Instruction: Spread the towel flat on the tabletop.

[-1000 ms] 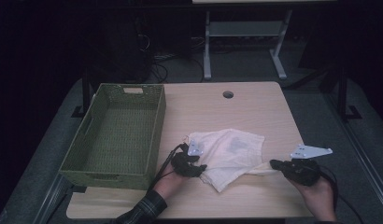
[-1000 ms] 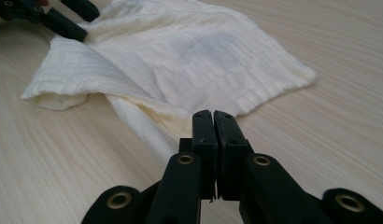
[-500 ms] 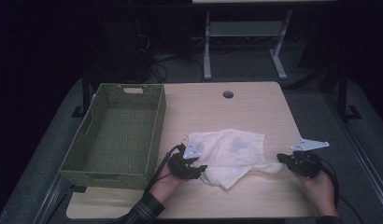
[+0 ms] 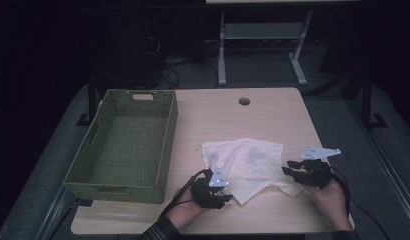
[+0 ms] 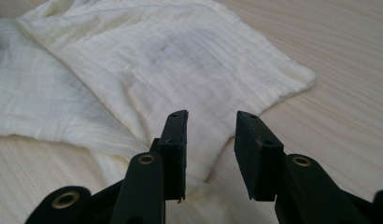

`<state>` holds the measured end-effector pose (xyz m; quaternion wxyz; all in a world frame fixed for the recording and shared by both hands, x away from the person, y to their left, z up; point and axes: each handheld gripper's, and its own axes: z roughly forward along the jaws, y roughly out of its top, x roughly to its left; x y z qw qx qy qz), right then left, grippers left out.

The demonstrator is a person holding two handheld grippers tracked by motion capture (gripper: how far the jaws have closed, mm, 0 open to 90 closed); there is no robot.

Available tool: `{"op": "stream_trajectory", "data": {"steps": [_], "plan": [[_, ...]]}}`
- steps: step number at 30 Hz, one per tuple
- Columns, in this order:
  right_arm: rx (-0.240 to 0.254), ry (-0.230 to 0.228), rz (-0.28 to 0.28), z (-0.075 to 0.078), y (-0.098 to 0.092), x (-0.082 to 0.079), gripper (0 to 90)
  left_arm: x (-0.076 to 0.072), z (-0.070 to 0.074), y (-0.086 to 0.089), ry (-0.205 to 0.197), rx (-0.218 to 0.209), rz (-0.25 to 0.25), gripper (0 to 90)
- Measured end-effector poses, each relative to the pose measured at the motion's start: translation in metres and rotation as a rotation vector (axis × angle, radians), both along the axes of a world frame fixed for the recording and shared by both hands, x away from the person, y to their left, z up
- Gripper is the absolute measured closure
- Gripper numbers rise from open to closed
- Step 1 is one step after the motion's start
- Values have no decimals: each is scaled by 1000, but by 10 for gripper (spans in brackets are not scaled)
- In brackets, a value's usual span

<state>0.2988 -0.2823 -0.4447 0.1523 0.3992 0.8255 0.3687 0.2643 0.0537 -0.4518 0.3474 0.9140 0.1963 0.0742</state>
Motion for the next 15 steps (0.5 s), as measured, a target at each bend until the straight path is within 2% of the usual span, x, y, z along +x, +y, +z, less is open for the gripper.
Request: {"op": "stream_trajectory", "data": {"steps": [2, 5, 6, 10, 15], "plan": [[2, 3, 11, -1, 3, 0, 641, 1, -3, -2, -3, 21, -4, 643], [4, 2, 18, -1, 6, 0, 641, 3, -5, -5, 0, 47, -17, 825], [4, 1, 19, -1, 6, 0, 642, 4, -2, -6, -1, 50, -22, 861], [14, -2, 18, -1, 5, -1, 643, 10, 13, -5, -23, 13, -17, 878], [17, -1, 21, 0, 5, -1, 643, 35, 26, -4, -8, -43, 14, 877]]}}
